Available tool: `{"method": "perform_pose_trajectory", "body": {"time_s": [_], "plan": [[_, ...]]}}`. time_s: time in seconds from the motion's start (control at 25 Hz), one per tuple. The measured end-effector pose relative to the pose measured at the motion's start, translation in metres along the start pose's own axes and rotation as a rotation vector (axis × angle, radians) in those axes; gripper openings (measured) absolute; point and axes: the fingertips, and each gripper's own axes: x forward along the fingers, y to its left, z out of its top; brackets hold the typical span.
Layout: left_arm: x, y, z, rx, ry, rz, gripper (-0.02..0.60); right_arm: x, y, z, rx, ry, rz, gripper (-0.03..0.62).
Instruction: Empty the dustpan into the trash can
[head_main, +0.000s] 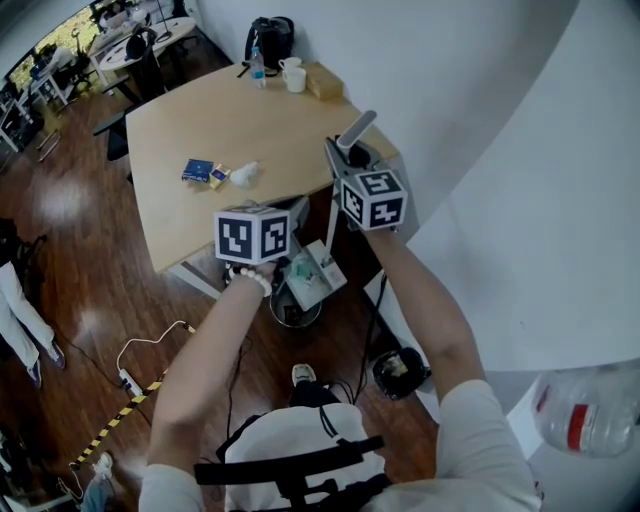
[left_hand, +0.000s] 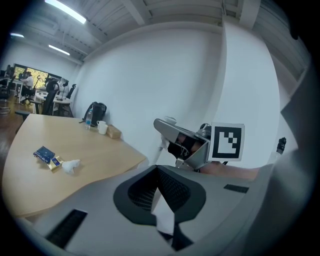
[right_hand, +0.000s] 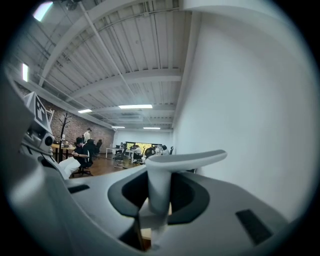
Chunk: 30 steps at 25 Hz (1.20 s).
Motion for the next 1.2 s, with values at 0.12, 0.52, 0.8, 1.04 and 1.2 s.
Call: {"method": "perform_pose_trajectory", "body": {"time_s": [0.12, 0.52, 0.8, 1.04, 1.2], "plan": [[-0.001, 0.000, -0.003, 0.002, 0.007, 0.000, -0.012, -0.003, 0.000, 0.000, 0.004, -0.013, -0.004, 0.084], [-0.003, -0.021, -0.028, 0.001, 0.037, -0.042, -0.012, -0.051, 0.027, -0.032, -0.037, 0.029, 0.056, 0.086], [-0.022, -0.040, -0.047, 0.016, 0.050, -0.076, -0.012, -0.097, 0.059, -0.044, -0.116, 0.069, 0.129, 0.084], [-0.042, -0.064, -0.063, 0.041, 0.047, -0.091, -0.012, -0.125, 0.084, -0.048, -0.142, 0.087, 0.117, 0.084], [-0.062, -0.070, -0.076, 0.060, 0.043, -0.087, -0.012, -0.138, 0.103, -0.053, -0.159, 0.094, 0.092, 0.086]]}}
